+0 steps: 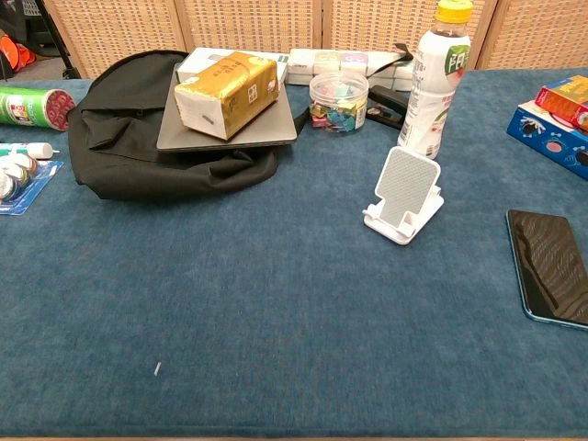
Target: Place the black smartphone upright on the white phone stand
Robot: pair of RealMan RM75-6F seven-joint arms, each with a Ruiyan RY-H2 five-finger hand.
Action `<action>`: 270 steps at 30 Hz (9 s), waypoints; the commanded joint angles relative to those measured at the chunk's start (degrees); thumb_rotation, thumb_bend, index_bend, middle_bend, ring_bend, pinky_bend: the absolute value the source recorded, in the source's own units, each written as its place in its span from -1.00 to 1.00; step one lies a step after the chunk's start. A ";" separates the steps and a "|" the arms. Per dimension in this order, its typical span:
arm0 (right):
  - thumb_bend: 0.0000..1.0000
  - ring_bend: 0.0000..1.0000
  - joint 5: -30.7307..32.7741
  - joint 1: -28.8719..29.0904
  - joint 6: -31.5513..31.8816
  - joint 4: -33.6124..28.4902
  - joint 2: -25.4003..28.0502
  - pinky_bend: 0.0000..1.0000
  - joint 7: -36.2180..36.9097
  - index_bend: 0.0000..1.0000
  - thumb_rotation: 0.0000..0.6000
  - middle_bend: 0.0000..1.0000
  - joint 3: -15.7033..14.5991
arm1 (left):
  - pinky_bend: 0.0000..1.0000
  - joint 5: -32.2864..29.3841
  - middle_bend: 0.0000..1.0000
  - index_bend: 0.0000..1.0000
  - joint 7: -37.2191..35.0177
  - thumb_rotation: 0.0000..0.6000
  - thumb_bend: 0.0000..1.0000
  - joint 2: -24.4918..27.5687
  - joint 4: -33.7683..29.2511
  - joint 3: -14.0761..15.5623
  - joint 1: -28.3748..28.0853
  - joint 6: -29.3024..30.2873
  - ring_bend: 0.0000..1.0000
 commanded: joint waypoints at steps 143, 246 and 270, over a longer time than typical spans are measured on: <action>0.24 -0.16 -19.19 36.54 -5.22 38.10 -10.69 -0.09 -0.03 0.13 1.00 -0.02 -13.33 | -1.00 -7.69 -1.00 -0.96 6.14 1.00 -1.00 -1.78 -1.38 -0.69 -3.82 -8.56 -1.00; 0.19 -0.11 23.70 47.27 -21.11 0.80 -28.60 -0.07 -110.78 0.13 1.00 -0.04 -8.86 | -1.00 -7.53 -1.00 -0.96 -0.04 1.00 -1.00 2.67 -3.21 0.39 -3.52 -11.09 -1.00; 0.19 -0.11 21.37 44.11 -19.68 5.87 -31.36 -0.07 -113.07 0.13 1.00 -0.05 -10.53 | -1.00 -7.81 -1.00 -0.96 0.37 1.00 -1.00 2.50 -3.17 0.40 -3.63 -11.36 -1.00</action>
